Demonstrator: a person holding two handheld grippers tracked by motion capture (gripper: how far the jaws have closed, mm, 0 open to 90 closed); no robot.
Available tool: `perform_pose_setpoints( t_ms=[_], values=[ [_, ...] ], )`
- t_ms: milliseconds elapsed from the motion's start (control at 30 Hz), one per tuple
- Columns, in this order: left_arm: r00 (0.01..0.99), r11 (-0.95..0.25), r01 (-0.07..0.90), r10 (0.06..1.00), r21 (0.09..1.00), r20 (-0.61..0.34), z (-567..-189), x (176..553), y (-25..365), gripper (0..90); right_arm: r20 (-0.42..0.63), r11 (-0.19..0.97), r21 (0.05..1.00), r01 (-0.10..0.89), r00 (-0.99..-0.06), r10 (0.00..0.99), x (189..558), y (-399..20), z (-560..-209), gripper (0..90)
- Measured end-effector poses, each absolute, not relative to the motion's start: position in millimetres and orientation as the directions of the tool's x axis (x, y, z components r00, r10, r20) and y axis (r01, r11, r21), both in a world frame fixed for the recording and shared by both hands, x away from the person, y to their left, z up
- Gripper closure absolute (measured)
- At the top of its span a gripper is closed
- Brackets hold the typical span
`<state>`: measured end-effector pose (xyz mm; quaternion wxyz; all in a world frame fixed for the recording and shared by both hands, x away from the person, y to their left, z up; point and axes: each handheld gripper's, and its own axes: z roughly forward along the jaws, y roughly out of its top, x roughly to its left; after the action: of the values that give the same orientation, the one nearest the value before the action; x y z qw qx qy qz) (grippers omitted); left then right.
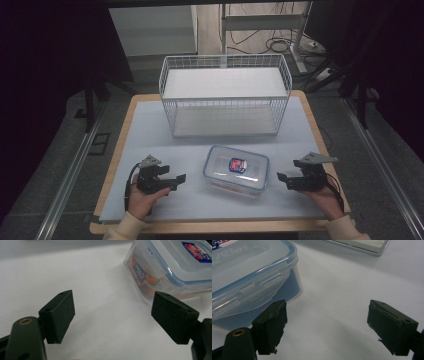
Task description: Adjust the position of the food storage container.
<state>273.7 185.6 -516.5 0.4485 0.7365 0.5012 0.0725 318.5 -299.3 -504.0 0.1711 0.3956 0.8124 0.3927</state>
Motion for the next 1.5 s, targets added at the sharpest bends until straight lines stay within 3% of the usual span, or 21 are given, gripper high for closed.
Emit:
perform_pose_setpoints(
  t_ms=[700, 867, 1300, 1500],
  values=[
    [0.489, -0.111, 0.670, 0.810, 0.734, -0.324, -517.0, 274.5, 185.2, 18.9, 0.069, 0.355, 0.761, 0.542, -0.612, 0.788, 315.0, -301.6, -501.4, 19.7],
    [0.497, -0.125, 0.667, 0.809, 0.735, -0.314, -517.5, 273.7, 182.0, 18.9, 0.076, 0.349, 0.779, 0.522, -0.630, 0.773, 309.7, -297.2, -492.7, 26.3],
    [0.493, -0.121, 0.672, 0.809, 0.731, -0.320, -518.3, 273.8, 181.0, 18.8, 0.088, 0.352, 0.808, 0.473, -0.687, 0.721, 293.8, -280.3, -469.8, 33.5],
    [0.494, -0.123, 0.672, 0.808, 0.730, -0.320, -518.3, 273.3, 180.7, 18.8, 0.082, 0.385, 0.825, 0.414, -0.761, 0.643, 278.6, -263.1, -455.9, 43.4]
  ],
)
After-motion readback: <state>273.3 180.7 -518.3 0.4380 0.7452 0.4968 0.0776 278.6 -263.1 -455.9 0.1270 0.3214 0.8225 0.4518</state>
